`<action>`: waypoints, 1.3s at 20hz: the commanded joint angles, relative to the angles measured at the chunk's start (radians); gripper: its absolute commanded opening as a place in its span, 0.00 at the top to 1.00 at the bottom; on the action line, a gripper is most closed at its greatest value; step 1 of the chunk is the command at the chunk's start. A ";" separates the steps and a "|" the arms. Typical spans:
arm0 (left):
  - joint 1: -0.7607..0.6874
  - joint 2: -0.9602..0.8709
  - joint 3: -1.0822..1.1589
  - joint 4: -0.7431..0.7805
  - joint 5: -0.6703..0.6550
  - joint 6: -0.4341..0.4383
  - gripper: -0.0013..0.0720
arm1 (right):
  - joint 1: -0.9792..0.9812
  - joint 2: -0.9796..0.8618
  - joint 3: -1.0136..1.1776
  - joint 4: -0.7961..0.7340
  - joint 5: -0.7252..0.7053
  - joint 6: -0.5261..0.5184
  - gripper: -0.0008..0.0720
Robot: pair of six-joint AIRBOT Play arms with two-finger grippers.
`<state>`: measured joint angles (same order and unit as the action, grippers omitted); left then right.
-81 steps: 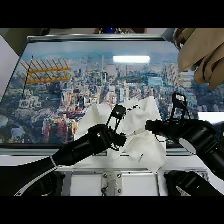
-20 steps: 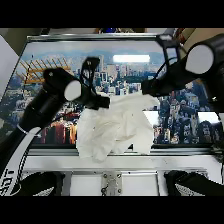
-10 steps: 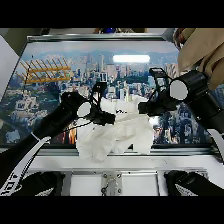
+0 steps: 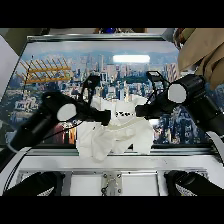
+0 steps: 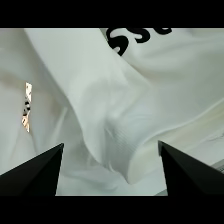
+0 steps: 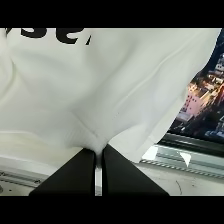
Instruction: Fold the clothes and pants, and hang the long-sleeved shirts on hangers.
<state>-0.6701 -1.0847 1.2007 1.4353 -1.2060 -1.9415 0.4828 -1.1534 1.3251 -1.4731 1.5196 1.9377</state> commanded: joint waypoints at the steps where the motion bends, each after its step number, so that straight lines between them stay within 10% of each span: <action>1: 0.092 0.114 0.000 0.005 0.005 0.043 0.10 | 0.001 0.000 -0.001 0.004 0.001 0.000 0.96; 15: 0.891 -0.079 -0.001 0.013 0.031 0.363 0.10 | 0.001 0.000 -0.001 0.004 0.003 0.000 0.96; 26: 1.023 -0.405 0.142 0.307 0.444 0.460 0.10 | 0.001 0.000 -0.001 0.004 0.003 0.000 0.96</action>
<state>0.3386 -1.3888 1.2564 1.5982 -0.8436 -1.4925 0.4828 -1.1534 1.3247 -1.4696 1.5219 1.9377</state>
